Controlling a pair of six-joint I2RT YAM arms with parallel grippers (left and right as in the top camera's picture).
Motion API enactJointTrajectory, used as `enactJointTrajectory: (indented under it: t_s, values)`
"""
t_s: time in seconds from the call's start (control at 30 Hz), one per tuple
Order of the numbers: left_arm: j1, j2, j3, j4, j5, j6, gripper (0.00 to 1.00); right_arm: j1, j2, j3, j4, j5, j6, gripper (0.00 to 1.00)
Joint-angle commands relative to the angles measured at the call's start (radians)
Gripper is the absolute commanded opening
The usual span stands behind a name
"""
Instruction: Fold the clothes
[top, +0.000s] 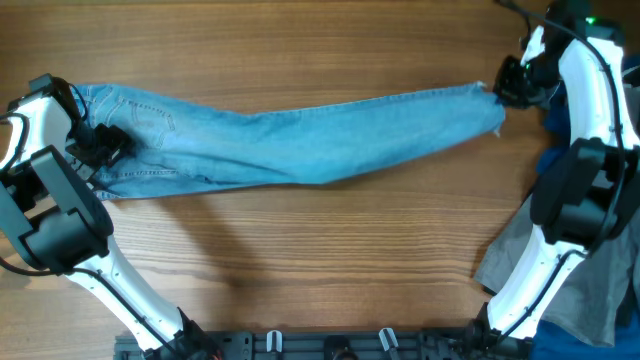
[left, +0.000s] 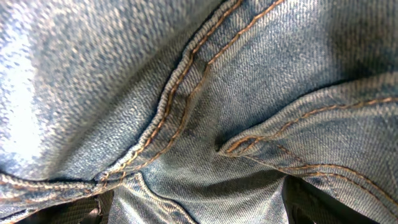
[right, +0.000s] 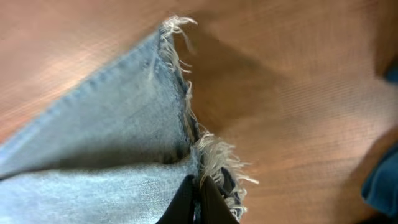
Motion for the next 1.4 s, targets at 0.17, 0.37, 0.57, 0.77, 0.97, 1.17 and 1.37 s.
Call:
enactJointTrajectory:
  t_s: [0.17, 0.37, 0.57, 0.77, 0.97, 1.17, 1.37]
  values:
    - [0.015, 0.079, -0.005, 0.039, -0.016, 0.010, 0.88, -0.023, -0.012, 0.019, 0.053, -0.034, 0.001, 0.04]
    - [0.015, 0.079, -0.005, 0.040, -0.016, 0.010, 0.88, -0.037, -0.062, 0.020, -0.089, -0.031, 0.003, 0.04]
    - [0.015, 0.079, -0.005, 0.039, -0.016, 0.009, 0.88, -0.057, -0.151, 0.020, -0.094, 0.045, 0.004, 0.04]
    - [0.015, 0.079, -0.005, 0.040, -0.016, 0.009, 0.88, -0.053, -0.155, 0.016, -0.126, 0.042, 0.000, 0.08]
    - [0.015, 0.079, -0.005, 0.040, -0.016, 0.009, 0.88, -0.053, -0.144, 0.016, -0.121, 0.037, 0.002, 0.12]
    - [0.015, 0.079, -0.005, 0.040, -0.016, 0.010, 0.88, -0.053, -0.141, 0.016, -0.119, 0.037, -0.016, 0.19]
    - [0.015, 0.079, -0.005, 0.040, -0.016, 0.009, 0.88, -0.040, -0.138, 0.000, -0.115, 0.037, -0.055, 0.50]
